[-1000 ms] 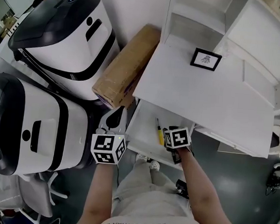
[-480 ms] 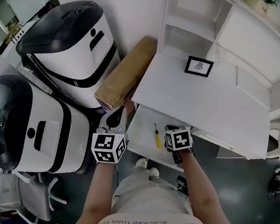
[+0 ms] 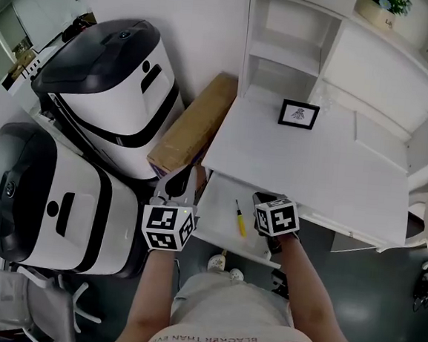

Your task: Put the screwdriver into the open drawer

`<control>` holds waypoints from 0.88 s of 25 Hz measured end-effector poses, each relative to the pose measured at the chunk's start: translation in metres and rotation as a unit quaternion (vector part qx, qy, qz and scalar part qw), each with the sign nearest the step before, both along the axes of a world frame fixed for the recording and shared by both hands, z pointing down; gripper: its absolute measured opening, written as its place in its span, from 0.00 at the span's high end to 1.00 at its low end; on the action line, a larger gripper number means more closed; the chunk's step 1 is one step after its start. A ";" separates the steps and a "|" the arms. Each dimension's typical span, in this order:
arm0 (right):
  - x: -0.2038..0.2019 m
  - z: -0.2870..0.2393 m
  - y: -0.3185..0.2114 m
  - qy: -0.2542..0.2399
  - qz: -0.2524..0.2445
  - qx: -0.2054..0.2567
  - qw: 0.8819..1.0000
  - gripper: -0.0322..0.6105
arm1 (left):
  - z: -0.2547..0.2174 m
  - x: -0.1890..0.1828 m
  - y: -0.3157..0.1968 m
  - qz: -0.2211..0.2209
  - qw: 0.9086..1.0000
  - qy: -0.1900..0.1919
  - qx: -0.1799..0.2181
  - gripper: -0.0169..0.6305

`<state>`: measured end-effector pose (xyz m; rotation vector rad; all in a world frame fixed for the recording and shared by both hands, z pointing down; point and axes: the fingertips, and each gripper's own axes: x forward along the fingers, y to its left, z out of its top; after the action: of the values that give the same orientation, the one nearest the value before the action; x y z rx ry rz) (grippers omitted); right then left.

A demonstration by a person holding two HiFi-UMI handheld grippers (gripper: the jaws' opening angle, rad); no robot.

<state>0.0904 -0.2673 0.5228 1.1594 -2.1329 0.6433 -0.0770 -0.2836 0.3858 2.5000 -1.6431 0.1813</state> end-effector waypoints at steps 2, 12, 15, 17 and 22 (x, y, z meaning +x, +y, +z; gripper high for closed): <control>0.001 -0.011 -0.001 -0.001 -0.001 0.013 1.000 0.94 | -0.006 0.001 -0.001 0.002 1.000 0.000 0.007 0.96; 0.003 -0.072 -0.005 -0.022 0.000 0.093 0.995 0.94 | -0.041 0.003 -0.004 0.008 0.999 0.001 0.045 0.96; 0.001 -0.097 -0.007 -0.035 0.004 0.129 0.991 0.94 | -0.053 0.003 -0.005 0.011 0.998 0.000 0.058 0.96; 0.002 -0.114 -0.007 -0.049 0.010 0.151 0.987 0.94 | -0.062 0.002 -0.006 0.011 0.998 0.000 0.068 0.96; 0.008 -0.162 -0.004 -0.077 0.028 0.209 0.974 0.94 | -0.091 0.003 -0.006 0.012 0.995 0.005 0.100 0.96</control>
<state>0.0987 -0.2716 0.3612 1.4335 -2.4524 0.3219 -0.0743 -0.2894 0.2945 2.6599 -1.7052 0.0060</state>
